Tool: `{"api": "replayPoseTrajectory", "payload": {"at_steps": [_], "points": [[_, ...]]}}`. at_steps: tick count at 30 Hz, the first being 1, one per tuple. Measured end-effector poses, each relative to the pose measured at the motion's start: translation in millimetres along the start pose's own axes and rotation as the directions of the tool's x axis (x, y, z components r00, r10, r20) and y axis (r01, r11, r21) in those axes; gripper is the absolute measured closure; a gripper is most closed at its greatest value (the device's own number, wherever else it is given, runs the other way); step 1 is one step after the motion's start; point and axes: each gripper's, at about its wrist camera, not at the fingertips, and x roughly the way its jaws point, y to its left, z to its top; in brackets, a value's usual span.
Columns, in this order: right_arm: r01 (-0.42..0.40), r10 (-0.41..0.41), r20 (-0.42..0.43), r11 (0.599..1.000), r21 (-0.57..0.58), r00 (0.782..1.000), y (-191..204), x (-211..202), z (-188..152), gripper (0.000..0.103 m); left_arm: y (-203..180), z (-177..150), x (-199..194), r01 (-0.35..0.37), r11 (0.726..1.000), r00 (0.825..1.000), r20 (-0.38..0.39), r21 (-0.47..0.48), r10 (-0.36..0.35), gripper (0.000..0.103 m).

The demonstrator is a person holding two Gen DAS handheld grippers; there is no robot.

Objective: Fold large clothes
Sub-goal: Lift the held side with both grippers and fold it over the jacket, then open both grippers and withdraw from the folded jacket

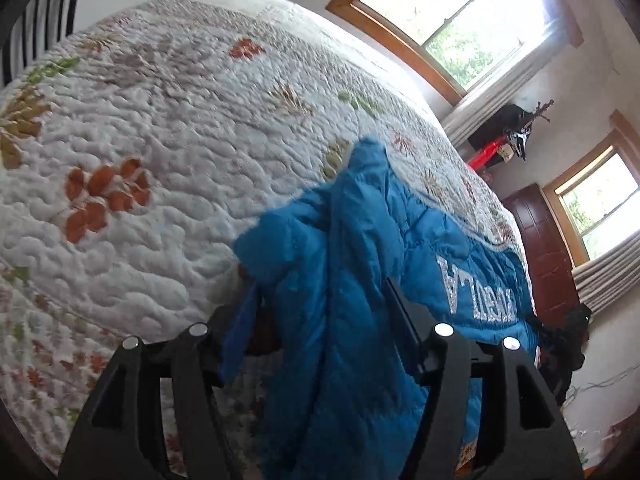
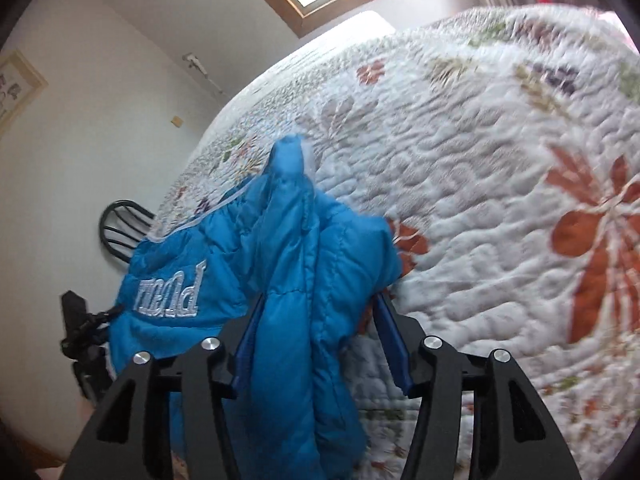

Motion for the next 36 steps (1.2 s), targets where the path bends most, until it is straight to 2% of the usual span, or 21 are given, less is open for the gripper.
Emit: {"api": "replayPoseTrajectory", "payload": {"at_steps": [2, 3, 5, 7, 9, 11, 13, 16, 18, 20, 24, 28, 31, 33, 36], "points": [[0.089, -0.084, 0.068, 0.993, -0.083, 0.994, 23.6, -22.2, 4.0, 0.052, -10.0, 4.0, -24.5, -0.075, 0.997, 0.995, 0.073, 0.03, 0.073, 0.041], [0.104, -0.093, 0.089, 0.987, -0.124, 0.992, 37.7, -29.7, 6.2, 0.052, -18.1, 5.3, -31.1, -0.098, 0.994, 0.991, 0.091, 0.045, 0.094, 0.041], [0.098, -0.08, 0.105, 0.978, -0.183, 0.991, 67.9, -38.0, 12.2, 0.053, -45.8, 6.0, -36.2, -0.087, 0.992, 0.991, 0.106, 0.095, 0.077, 0.036], [0.087, -0.061, 0.107, 0.963, -0.254, 0.992, 99.0, -34.2, 18.0, 0.053, -80.4, 4.2, -27.5, -0.093, 0.983, 0.992, 0.095, 0.156, 0.079, 0.032], [0.11, -0.076, 0.118, 0.942, -0.317, 0.99, 124.2, -16.7, 25.3, 0.053, -112.4, 4.5, -8.0, -0.078, 0.966, 0.995, 0.08, 0.246, 0.059, 0.029], [0.12, -0.091, 0.1, 0.932, -0.343, 0.991, 135.8, 4.8, 30.5, 0.054, -127.5, 5.3, 15.3, -0.101, 0.953, 0.994, 0.067, 0.285, 0.085, 0.029], [0.135, -0.12, 0.066, 0.925, -0.356, 0.991, 134.1, 33.3, 33.5, 0.054, -131.9, 6.9, 43.6, -0.078, 0.947, 0.997, 0.005, 0.311, 0.081, 0.029], [0.139, -0.149, -0.006, 0.936, -0.325, 0.989, 116.2, 71.2, 36.4, 0.055, -122.1, 8.2, 76.3, -0.096, 0.947, 0.992, -0.05, 0.307, 0.117, 0.03], [0.138, -0.158, -0.047, 0.949, -0.284, 0.986, 98.6, 91.3, 37.5, 0.057, -109.9, 10.2, 89.1, -0.097, 0.951, 0.99, -0.067, 0.294, 0.121, 0.031], [0.101, -0.128, -0.104, 0.968, -0.231, 0.986, 81.9, 108.7, 38.9, 0.058, -102.1, 12.7, 94.5, -0.084, 0.957, 0.991, -0.075, 0.279, 0.109, 0.032], [0.084, -0.115, -0.152, 0.977, -0.196, 0.982, 69.3, 129.3, 41.7, 0.059, -101.4, 11.2, 110.3, -0.111, 0.942, 0.989, -0.06, 0.318, 0.136, 0.032], [0.104, -0.138, -0.159, 0.973, -0.206, 0.978, 72.0, 131.9, 41.8, 0.059, -108.1, 8.2, 118.6, -0.156, 0.921, 0.983, -0.039, 0.356, 0.181, 0.031], [0.059, -0.084, -0.151, 0.984, -0.165, 0.985, 66.8, 119.6, 44.4, 0.059, -104.7, 11.4, 111.3, -0.143, 0.936, 0.984, -0.055, 0.323, 0.169, 0.033], [0.017, -0.033, -0.108, 0.989, -0.147, 0.994, 65.5, 96.7, 41.4, 0.058, -103.6, 10.0, 94.3, -0.142, 0.944, 0.986, -0.043, 0.297, 0.161, 0.032], [0.003, -0.015, -0.085, 0.99, -0.141, 0.996, 66.7, 64.9, 33.5, 0.056, -103.8, 1.0, 58.8, -0.158, 0.948, 0.987, 0.01, 0.276, 0.162, 0.023]]}}
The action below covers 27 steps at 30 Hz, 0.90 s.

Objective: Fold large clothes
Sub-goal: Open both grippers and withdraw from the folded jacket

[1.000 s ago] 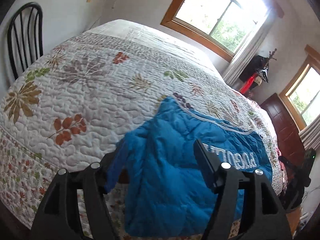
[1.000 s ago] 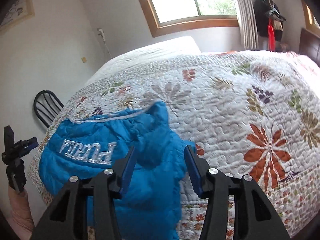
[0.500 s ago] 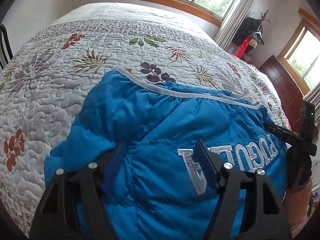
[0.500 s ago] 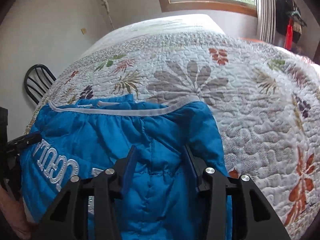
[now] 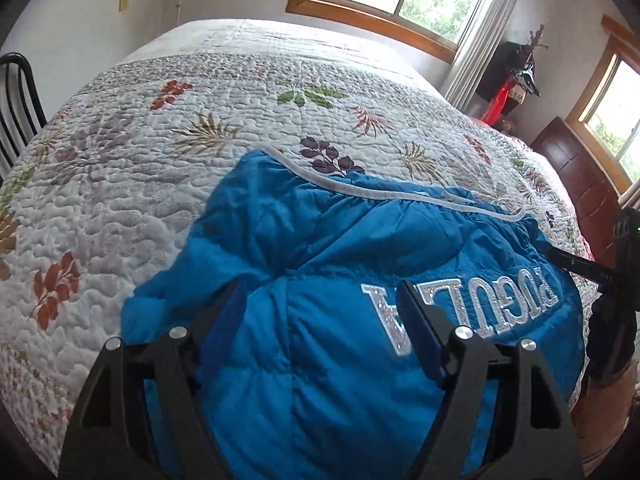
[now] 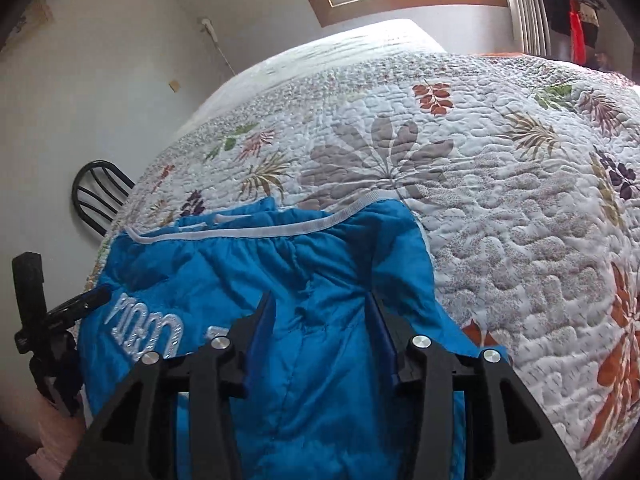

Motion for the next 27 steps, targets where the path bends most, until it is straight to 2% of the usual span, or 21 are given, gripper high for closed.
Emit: {"api": "replayPoseTrajectory", "payload": {"at_steps": [5, 7, 9, 10, 12, 13, 14, 17, 19, 23, 27], "points": [[0.068, -0.067, 0.028, 0.996, -0.055, 0.997, 7.8, -44.2, -29.8, 0.056, 5.8, -35.1, -53.9, -0.096, 0.995, 0.995, 0.039, -0.026, 0.097, 0.019], [0.066, -0.064, 0.034, 0.994, -0.082, 0.997, 10.0, -60.1, -45.9, 0.056, 12.0, -54.8, -68.5, -0.124, 0.991, 0.991, 0.036, -0.052, 0.126, 0.017], [0.101, -0.097, 0.039, 0.989, -0.106, 0.995, 12.7, -73.2, -61.5, 0.056, 19.5, -77.1, -78.9, -0.159, 0.983, 0.987, 0.023, -0.092, 0.162, 0.017], [0.114, -0.111, 0.037, 0.988, -0.108, 0.993, 11.9, -77.4, -68.2, 0.055, 24.3, -88.8, -83.6, -0.163, 0.979, 0.986, 0.016, -0.119, 0.166, 0.017], [0.115, -0.114, 0.023, 0.99, -0.082, 0.993, 5.0, -82.0, -78.6, 0.045, 33.4, -109.5, -88.8, -0.166, 0.97, 0.986, -0.001, -0.175, 0.169, 0.017], [0.107, -0.107, 0.013, 0.992, -0.064, 0.994, 0.7, -82.5, -82.4, 0.045, 38.7, -119.8, -91.3, -0.169, 0.963, 0.985, -0.006, -0.212, 0.171, 0.017], [0.1, -0.1, 0.005, 0.994, -0.048, 0.995, -2.9, -83.0, -86.8, 0.045, 42.7, -127.7, -93.2, -0.16, 0.956, 0.986, -0.006, -0.247, 0.164, 0.017], [0.104, -0.104, -0.003, 0.994, -0.026, 0.995, -10.8, -82.3, -95.3, 0.045, 50.6, -142.1, -95.3, -0.059, 0.937, 0.998, 0.016, -0.344, 0.068, 0.017], [0.113, -0.113, -0.009, 0.994, -0.005, 0.994, -16.6, -83.1, -100.6, 0.045, 51.8, -145.1, -92.8, -0.02, 0.923, 0.999, 0.029, -0.385, 0.034, 0.015], [0.158, -0.157, -0.034, 0.987, 0.016, 0.987, -26.7, -87.7, -110.5, 0.045, 49.0, -141.6, -73.2, 0.04, 0.906, 0.999, 0.016, -0.421, -0.037, 0.013], [0.235, -0.234, -0.052, 0.972, 0.02, 0.971, -36.6, -96.4, -121.1, 0.046, 51.9, -134.4, -51.1, 0.073, 0.884, 0.997, -0.002, -0.461, -0.083, 0.013]]}}
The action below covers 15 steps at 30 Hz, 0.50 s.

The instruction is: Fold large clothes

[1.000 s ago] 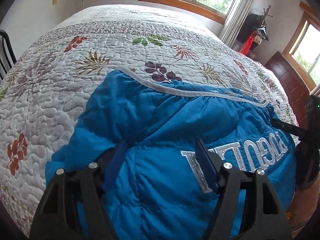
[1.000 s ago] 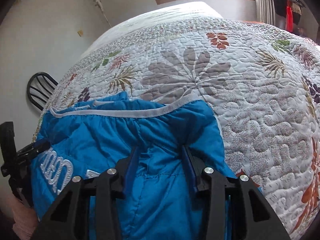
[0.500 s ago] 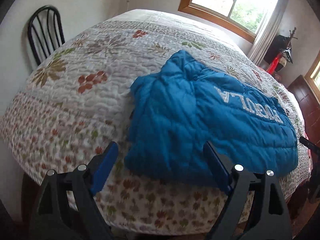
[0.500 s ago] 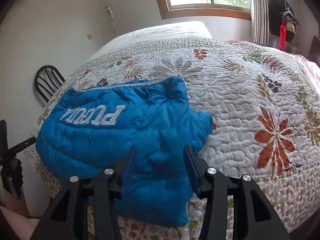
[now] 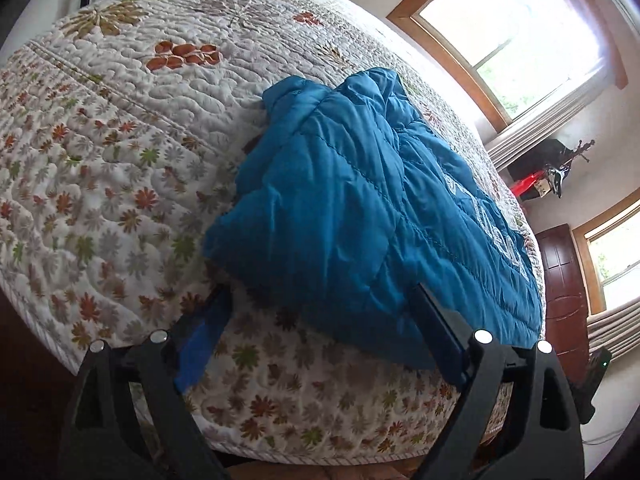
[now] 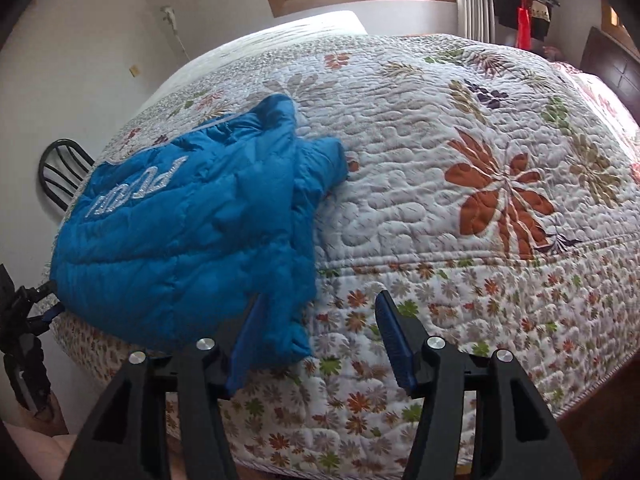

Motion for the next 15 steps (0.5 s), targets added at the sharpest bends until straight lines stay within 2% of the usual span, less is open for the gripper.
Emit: {"api": "replayPoseTrajectory", "payload": {"at_steps": [6, 9, 11, 15], "points": [[0.086, -0.087, -0.051, 0.996, -0.022, 0.995, -8.4, 13.6, -11.1, 0.046, -5.0, 13.5, 19.0, 0.052, 0.998, 0.999, 0.011, -0.042, -0.051, 0.011], [0.076, -0.075, -0.084, 0.997, 0.007, 0.994, -18.2, 28.0, -12.9, 0.047, -8.2, 19.0, 25.6, 0.051, 0.998, 0.998, 0.03, -0.047, -0.049, 0.011], [0.067, -0.067, -0.073, 0.998, 0.004, 0.995, -20.3, 31.1, -13.4, 0.047, -9.4, 22.8, 28.9, 0.046, 0.998, 0.998, 0.046, -0.051, -0.044, 0.012], [0.051, -0.051, -0.071, 0.999, 0.005, 0.996, -20.7, 31.1, -11.9, 0.046, -8.5, 26.1, 32.3, 0.052, 0.996, 0.995, 0.085, -0.07, -0.046, 0.03]]}}
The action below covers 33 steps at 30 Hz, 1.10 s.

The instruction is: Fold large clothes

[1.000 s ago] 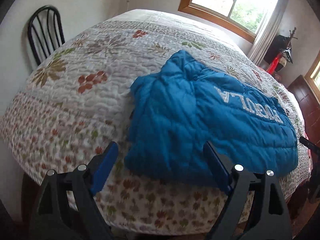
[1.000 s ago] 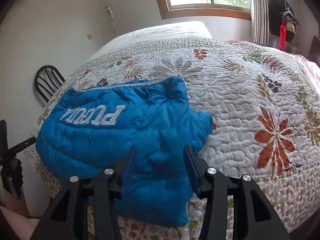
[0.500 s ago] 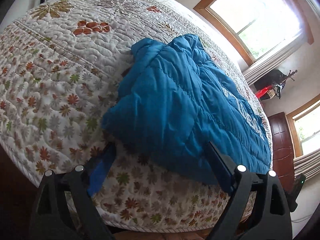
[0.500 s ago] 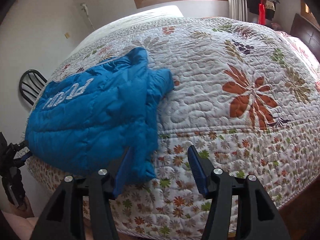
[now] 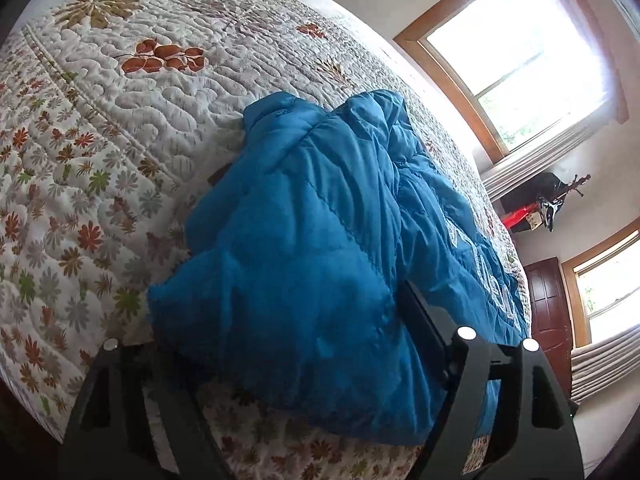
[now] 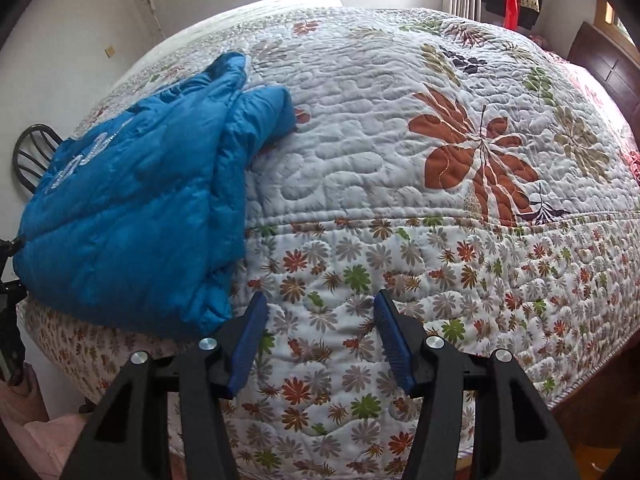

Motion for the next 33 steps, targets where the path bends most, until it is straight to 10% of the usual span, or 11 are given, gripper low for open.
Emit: {"api": "replayPoseTrajectory", "payload": {"at_steps": [7, 20, 33], "points": [[-0.009, 0.009, -0.017, 1.0, 0.005, 1.0, -3.4, 2.4, 6.9, 0.046, -0.7, -5.6, -12.4, 0.018, 1.0, 0.997, 0.069, -0.005, -0.018, 0.066], [-0.002, 0.003, -0.017, 0.999, 0.038, 1.0, -19.7, -6.5, 8.8, 0.048, -61.0, -1.9, -60.5, 0.076, 0.98, 0.971, 0.21, 0.185, -0.115, 0.075], [0.05, -0.048, -0.037, 0.998, 0.034, 0.998, -35.9, -1.7, 46.9, 0.048, -208.6, -60.4, -56.8, -0.048, 0.811, 0.97, 0.222, 0.583, -0.103, 0.072]]}}
